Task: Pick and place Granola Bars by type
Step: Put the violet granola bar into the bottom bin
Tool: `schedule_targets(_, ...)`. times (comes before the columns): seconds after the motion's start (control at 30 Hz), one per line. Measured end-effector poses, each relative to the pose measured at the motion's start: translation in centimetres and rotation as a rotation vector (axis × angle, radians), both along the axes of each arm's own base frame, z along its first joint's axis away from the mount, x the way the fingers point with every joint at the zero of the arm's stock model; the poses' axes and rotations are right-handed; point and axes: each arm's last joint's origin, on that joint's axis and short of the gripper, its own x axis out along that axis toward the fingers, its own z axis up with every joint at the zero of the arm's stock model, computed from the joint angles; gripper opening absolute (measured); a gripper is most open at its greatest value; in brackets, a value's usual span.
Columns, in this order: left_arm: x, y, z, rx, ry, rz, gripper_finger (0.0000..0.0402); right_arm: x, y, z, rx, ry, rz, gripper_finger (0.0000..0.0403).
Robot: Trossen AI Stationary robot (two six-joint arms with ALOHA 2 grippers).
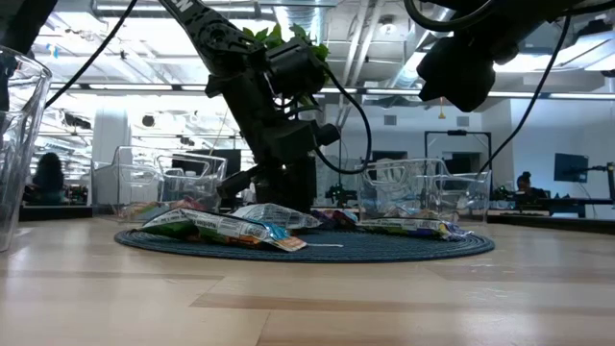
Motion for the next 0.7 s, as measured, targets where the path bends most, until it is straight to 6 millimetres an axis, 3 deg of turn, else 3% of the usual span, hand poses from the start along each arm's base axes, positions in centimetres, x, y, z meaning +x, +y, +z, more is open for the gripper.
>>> schedule_targets(0.4,-0.2,0.0,-0.1,0.002,0.016,0.039,0.0000,0.0,0.0,0.0,0.000,0.000,0.000,0.0134)
schedule_targets(0.7,-0.9,-1.3,-0.5,0.048,0.117,0.074,0.0000,0.0,0.0,0.0,0.001,0.001,-0.001,0.0134)
